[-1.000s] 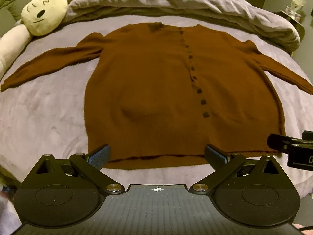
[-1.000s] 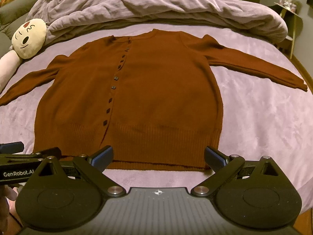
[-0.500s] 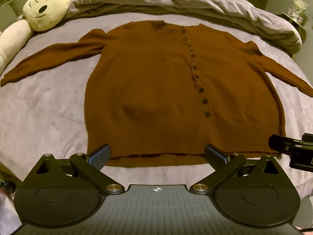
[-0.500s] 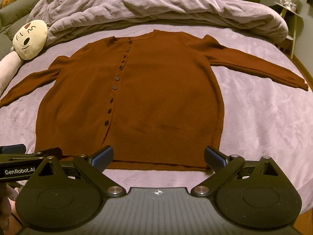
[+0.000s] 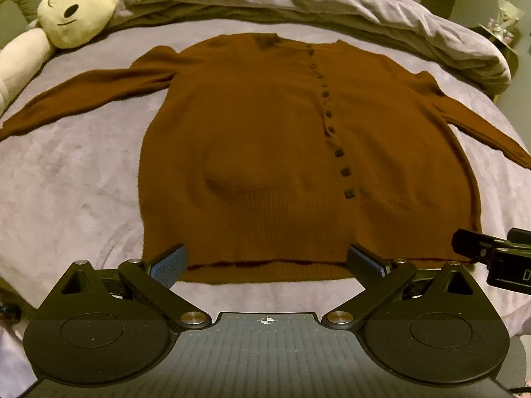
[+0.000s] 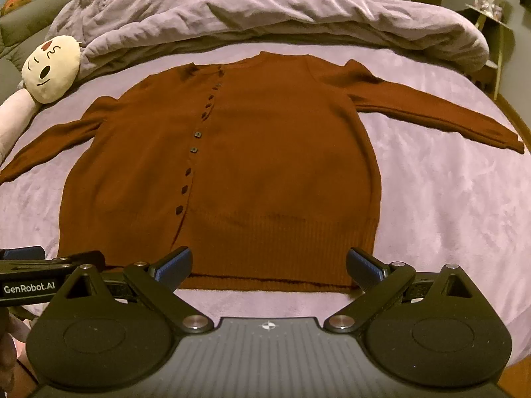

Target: Fold small clothes

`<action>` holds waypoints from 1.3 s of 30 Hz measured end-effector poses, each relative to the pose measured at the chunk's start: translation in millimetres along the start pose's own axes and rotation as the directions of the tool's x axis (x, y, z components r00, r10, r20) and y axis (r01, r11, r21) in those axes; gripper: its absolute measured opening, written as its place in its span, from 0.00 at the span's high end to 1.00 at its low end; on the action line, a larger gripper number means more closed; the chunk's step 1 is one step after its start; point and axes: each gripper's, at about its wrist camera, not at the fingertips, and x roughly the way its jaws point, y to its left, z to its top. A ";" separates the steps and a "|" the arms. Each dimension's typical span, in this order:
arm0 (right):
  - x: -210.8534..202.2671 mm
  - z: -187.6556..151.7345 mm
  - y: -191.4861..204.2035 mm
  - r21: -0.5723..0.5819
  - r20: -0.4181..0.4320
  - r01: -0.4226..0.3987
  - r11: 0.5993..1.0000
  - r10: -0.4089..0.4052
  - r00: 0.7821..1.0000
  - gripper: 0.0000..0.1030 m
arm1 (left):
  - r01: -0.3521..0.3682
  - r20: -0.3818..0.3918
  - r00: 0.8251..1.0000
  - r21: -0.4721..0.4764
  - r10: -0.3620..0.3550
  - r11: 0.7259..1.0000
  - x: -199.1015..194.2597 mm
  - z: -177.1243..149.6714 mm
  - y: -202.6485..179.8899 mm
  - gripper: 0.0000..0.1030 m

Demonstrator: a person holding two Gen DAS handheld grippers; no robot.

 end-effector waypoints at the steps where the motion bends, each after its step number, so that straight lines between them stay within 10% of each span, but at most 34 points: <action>1: 0.0 0.3 -0.4 0.000 0.001 0.000 1.000 0.000 1.000 0.04 | 0.002 0.004 1.000 -0.002 -0.002 1.000 0.0 -0.1 0.3 0.00; 39: 20.2 4.6 -18.5 0.070 0.018 -0.010 0.998 0.009 1.000 0.04 | -0.006 0.023 1.000 -0.011 0.006 1.000 21.5 3.5 -1.7 0.00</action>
